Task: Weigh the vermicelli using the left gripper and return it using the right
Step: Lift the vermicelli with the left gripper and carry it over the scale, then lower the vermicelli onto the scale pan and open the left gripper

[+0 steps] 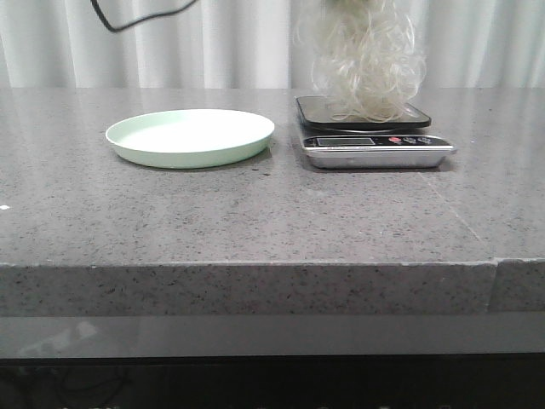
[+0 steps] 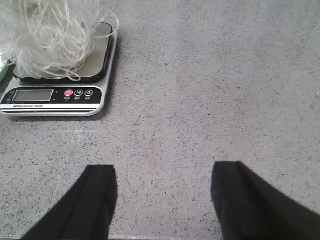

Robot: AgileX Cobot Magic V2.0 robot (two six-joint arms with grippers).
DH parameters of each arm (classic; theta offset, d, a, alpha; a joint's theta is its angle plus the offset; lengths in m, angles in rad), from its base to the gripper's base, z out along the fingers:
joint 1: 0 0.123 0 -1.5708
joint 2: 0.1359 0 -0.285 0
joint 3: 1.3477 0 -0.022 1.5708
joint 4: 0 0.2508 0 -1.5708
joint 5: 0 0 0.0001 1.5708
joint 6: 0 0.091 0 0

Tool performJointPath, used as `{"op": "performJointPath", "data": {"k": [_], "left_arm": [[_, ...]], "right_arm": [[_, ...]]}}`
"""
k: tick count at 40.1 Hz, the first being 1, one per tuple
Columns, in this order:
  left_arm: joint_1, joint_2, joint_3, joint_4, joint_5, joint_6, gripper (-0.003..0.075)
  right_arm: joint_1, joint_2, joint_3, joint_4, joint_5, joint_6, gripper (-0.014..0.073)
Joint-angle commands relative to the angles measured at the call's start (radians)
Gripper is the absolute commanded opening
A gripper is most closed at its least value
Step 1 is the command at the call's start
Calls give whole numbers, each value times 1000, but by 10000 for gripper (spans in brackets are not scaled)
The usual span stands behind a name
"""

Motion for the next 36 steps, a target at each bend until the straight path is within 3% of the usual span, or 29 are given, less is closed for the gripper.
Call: {"op": "performJointPath", "data": {"k": [1,5,9,27,36], "left_arm": [[-6,-52,-43,-26,-68,-3,230],[-4,-46,-43,-24,-40,-3,354],[0,-48,-43,-23,-31,-3,427],[0,-211,-54,7,-19,-3,430],[0,-326,-54,7,89,-3,430]], "right_arm": [[-3,9,-26,-4,-60,-10,530],[-3,9,-26,-4,-60,-10,530],[-3,9,-26,-4,-60,-10,530],[-3,9,-26,-4,-60,-10,530],[-3,9,-26,-4,-60,-10,530]]}}
